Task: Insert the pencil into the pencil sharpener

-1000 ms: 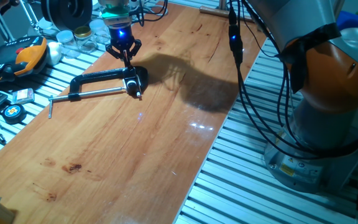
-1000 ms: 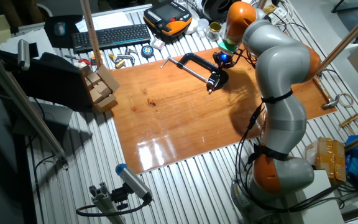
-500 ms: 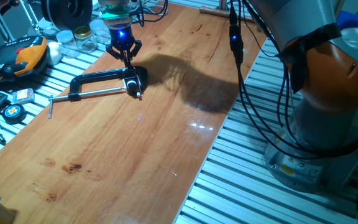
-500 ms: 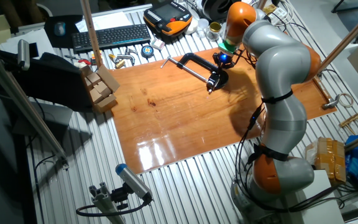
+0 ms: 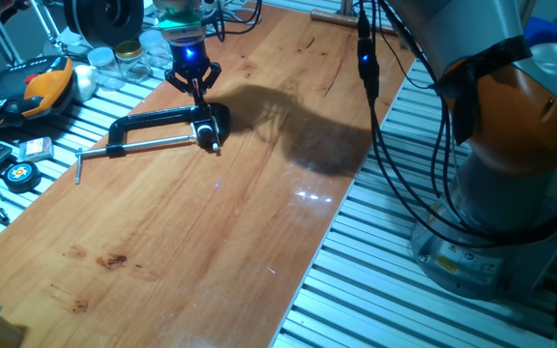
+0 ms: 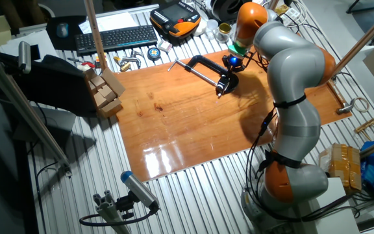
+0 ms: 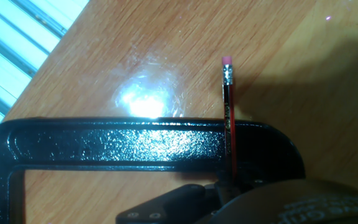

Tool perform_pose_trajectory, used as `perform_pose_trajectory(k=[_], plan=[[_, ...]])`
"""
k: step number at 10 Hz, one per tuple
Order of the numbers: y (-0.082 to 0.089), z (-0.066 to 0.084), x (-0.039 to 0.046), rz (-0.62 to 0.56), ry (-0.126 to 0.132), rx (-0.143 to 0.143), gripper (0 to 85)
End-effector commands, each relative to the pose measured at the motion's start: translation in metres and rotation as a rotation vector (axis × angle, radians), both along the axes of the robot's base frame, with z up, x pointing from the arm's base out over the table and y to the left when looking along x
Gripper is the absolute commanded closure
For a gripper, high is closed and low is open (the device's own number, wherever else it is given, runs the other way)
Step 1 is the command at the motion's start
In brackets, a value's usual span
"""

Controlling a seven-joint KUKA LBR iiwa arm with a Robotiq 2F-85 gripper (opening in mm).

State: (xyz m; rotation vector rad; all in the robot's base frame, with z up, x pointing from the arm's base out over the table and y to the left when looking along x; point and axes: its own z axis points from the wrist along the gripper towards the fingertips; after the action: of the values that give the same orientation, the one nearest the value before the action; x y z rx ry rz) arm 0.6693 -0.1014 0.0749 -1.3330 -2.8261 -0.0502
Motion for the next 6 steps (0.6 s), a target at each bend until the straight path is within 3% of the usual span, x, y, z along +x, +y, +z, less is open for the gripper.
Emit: perform_pose_trajectory(k=[1, 6], plan=[[0.0001, 0.0004, -0.0004, 0.000, 0.000, 0.001, 85.0], [0.0038, -0.0015, -0.0021, -0.003, 0.002, 0.001, 85.0]])
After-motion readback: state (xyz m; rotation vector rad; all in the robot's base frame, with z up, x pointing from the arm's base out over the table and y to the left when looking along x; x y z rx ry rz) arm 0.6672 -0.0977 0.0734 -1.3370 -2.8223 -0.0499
